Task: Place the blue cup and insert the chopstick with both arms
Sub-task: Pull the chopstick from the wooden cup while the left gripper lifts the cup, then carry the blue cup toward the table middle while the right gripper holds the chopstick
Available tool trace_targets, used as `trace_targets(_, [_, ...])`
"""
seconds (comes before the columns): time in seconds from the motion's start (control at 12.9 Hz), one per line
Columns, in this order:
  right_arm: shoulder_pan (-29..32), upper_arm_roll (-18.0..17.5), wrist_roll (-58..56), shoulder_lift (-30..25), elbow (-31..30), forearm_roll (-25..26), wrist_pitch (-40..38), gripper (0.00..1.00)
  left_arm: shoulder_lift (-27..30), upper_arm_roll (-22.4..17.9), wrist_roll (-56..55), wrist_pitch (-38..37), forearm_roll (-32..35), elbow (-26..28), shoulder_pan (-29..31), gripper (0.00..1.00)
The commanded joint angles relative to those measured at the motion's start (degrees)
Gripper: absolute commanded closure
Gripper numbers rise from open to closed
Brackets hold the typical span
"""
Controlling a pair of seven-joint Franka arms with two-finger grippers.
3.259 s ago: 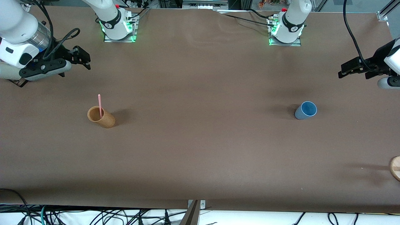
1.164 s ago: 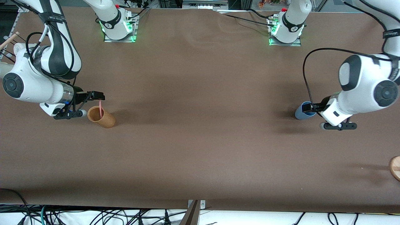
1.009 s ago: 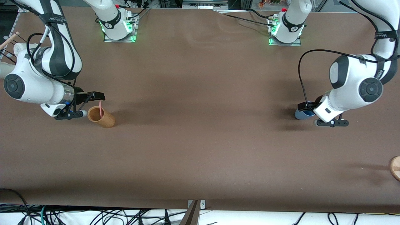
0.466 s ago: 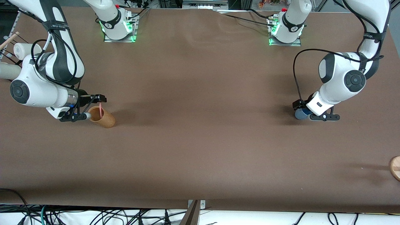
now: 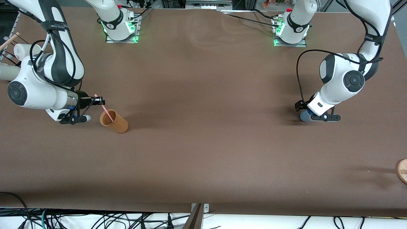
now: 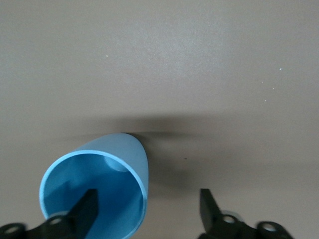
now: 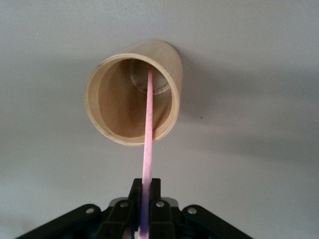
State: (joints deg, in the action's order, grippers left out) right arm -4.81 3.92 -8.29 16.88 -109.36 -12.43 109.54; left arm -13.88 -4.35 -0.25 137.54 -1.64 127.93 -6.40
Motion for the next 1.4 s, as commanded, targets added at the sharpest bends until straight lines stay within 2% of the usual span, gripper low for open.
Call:
trace_targets(0.0, [0.8, -0.2, -0.8, 0.5, 2.2, -1.1, -2.5, 1.00, -0.4, 0.0, -0.5, 2.1, 1.4, 1.1, 0.0, 1.00])
trace_targets(0.54, [0.7, -0.4, 6.8, 0.8, 11.1, -1.2, -17.3, 1.00, 0.0, 0.3, -0.4, 1.2, 1.3, 0.1, 0.1, 1.00])
trace_targets(0.7, [0.8, -0.6, 9.6, 0.8, 14.4, -1.2, -23.0, 1.00, 0.1, 3.7, -3.1, 0.0, 0.5, -3.0, 0.0, 1.00])
trace_targets(0.93, [0.7, -1.5, 14.3, 0.6, 20.7, -1.1, -32.3, 1.00, -3.4, 14.0, -26.8, -8.1, 1.3, -13.6, -2.3, 1.00])
trace_targets(1.01, [0.7, -1.5, 15.3, 0.6, 22.8, -1.1, -34.8, 1.00, -5.9, 15.2, -34.0, -10.1, 1.3, -17.8, -4.9, 1.00])
trace_targets(1.32, [0.7, -3.6, 19.8, 0.4, 29.5, -1.6, -42.5, 1.00, -16.3, 14.9, -58.0, -17.0, 1.2, -34.8, -18.8, 1.00])
